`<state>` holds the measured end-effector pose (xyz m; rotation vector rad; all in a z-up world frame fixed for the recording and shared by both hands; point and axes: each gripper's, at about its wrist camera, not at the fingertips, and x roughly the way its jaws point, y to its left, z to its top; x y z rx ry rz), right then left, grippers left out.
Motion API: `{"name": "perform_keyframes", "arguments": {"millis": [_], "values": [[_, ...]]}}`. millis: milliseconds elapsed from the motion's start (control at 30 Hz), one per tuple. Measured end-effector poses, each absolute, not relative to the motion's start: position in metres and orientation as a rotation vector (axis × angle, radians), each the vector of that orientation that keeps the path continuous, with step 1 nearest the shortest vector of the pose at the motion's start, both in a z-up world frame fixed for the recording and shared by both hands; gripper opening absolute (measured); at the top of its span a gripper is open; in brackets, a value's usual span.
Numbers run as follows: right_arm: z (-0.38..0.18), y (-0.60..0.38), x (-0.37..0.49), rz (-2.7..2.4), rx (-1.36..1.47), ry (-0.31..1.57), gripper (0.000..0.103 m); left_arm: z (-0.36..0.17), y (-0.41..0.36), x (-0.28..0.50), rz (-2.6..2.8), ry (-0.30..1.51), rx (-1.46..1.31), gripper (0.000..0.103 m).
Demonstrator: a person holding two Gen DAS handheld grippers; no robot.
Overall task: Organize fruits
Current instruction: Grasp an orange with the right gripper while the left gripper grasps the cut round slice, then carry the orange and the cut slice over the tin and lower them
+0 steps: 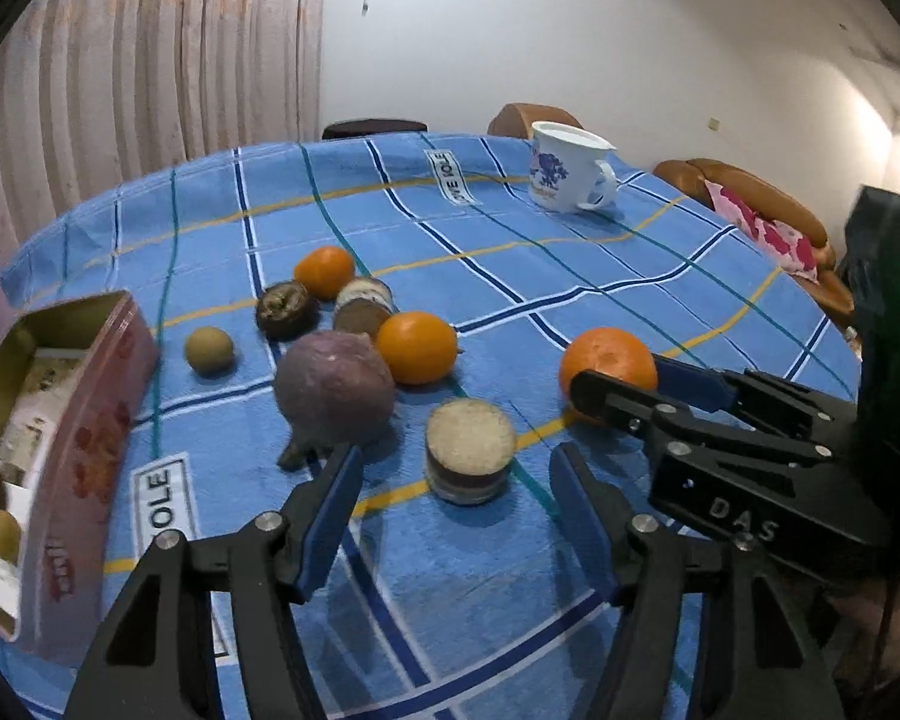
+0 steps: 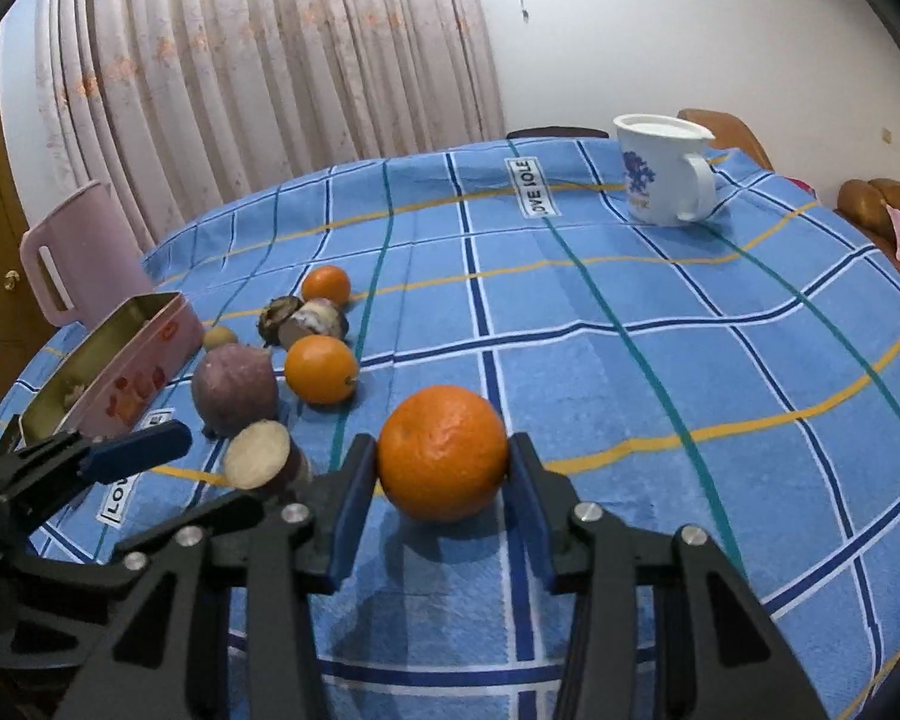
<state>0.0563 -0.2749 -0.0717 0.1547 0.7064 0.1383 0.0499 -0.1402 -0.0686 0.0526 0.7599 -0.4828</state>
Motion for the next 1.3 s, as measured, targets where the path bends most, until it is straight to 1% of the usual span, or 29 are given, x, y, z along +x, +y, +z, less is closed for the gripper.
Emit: {"name": "perform_keyframes", "arguments": {"millis": [33, 100, 133, 167, 200, 333, 367, 467, 1000, 1300], "values": [[-0.072, -0.275, 0.055, 0.147, 0.158, 0.705, 0.047, -0.069, -0.141, 0.051, -0.484, 0.765, 0.051, 0.06], [-0.072, -0.276, 0.054, 0.144, 0.161, 0.693, 0.047, -0.071, -0.143, 0.052, -0.496, 0.77, 0.06, 0.059], [-0.071, -0.277, 0.053, 0.138, 0.17, 0.683, 0.047, -0.072, -0.144, 0.052, -0.501, 0.78, 0.059, 0.056], [-0.071, -0.28, 0.052, 0.133, 0.19, 0.674, 0.047, -0.074, -0.146, 0.054, -0.507, 0.788, 0.059, 0.047], [-0.071, -0.282, 0.052, 0.132, 0.203, 0.674, 0.047, -0.076, -0.148, 0.055, -0.513, 0.795, 0.064, 0.044], [-0.071, -0.284, 0.054, 0.14, 0.216, 0.679, 0.047, -0.076, -0.154, 0.058, -0.512, 0.79, 0.077, 0.042], [-0.072, -0.283, 0.055, 0.144, 0.206, 0.68, 0.047, -0.076, -0.153, 0.059, -0.513, 0.789, 0.069, 0.038], [-0.071, -0.282, 0.055, 0.151, 0.195, 0.67, 0.047, -0.076, -0.151, 0.061, -0.511, 0.783, 0.061, 0.036], [-0.067, -0.271, 0.04, 0.176, 0.142, 0.612, 0.047, -0.062, -0.133, 0.041, -0.46, 0.623, 0.012, 0.036], [-0.064, -0.267, 0.035, 0.198, 0.116, 0.565, 0.047, -0.059, -0.13, 0.035, -0.448, 0.582, -0.006, 0.036]]}}
